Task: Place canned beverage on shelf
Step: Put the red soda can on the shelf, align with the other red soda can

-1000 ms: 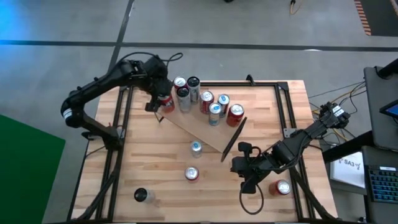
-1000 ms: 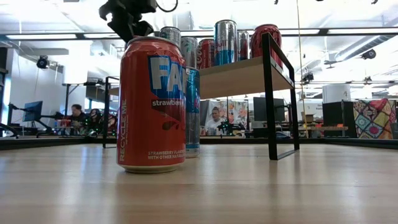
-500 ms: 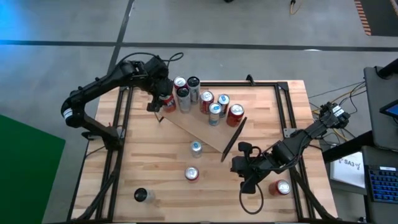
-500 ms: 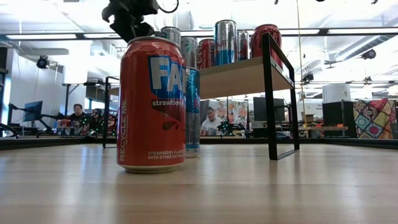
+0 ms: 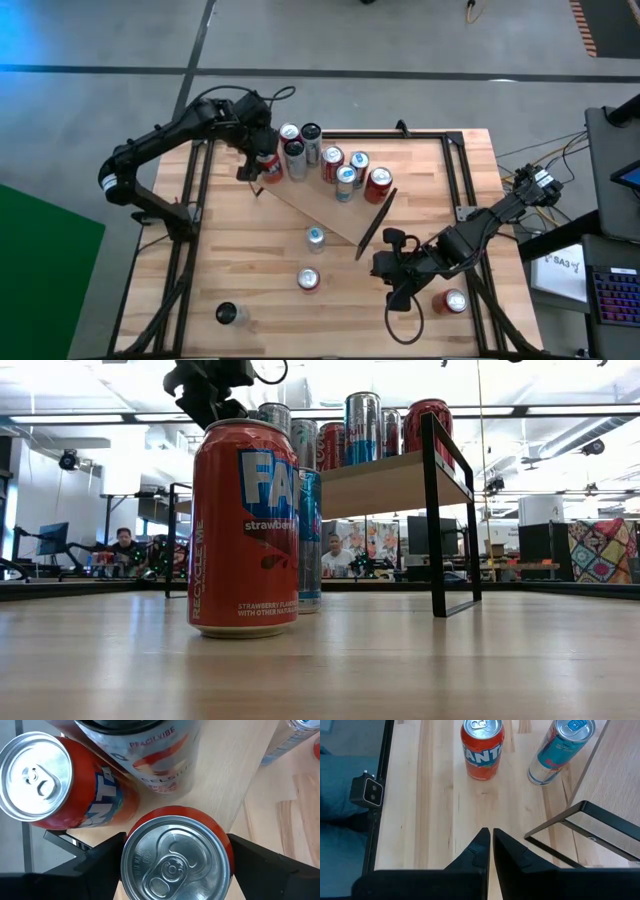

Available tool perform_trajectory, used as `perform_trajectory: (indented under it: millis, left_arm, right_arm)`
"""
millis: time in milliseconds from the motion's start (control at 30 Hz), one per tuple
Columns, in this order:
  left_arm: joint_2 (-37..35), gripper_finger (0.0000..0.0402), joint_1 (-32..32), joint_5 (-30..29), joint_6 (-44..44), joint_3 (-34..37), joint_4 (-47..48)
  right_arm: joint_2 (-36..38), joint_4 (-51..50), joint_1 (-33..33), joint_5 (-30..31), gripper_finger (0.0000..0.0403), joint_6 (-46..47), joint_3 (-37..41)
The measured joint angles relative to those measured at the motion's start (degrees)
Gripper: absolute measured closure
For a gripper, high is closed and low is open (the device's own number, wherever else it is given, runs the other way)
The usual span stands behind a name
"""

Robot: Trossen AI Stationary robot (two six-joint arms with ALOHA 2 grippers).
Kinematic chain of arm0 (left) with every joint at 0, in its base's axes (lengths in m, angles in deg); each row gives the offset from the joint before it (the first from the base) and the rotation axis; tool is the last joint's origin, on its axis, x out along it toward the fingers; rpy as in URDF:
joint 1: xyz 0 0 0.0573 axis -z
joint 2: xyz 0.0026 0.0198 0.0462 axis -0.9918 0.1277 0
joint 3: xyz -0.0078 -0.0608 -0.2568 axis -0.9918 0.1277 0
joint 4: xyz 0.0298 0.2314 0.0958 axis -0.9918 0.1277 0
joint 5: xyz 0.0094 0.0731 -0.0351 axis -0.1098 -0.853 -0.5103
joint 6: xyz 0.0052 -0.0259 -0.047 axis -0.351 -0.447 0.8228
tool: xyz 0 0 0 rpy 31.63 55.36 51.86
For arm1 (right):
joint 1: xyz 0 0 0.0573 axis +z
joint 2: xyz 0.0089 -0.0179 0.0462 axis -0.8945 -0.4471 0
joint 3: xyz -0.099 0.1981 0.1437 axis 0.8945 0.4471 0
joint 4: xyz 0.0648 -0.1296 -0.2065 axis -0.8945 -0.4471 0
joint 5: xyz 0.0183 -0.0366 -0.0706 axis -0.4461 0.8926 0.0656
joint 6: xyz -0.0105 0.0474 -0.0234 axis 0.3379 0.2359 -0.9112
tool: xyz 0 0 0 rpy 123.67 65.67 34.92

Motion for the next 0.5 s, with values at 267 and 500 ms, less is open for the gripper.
perform_trajectory:
  millis: [267,500]
  left_arm:
    - [-0.1,0.0092,0.0,0.0,0.0,0.7,-0.7]
    - [-0.1,0.0092,0.0,0.0,-0.2,0.8,-0.6]
  right_arm:
    - [0.0,0.3,0.0,0.0,0.039,0.4,0.0]
    - [0.0,0.5,0.0,0.0,0.039,0.4,0.0]
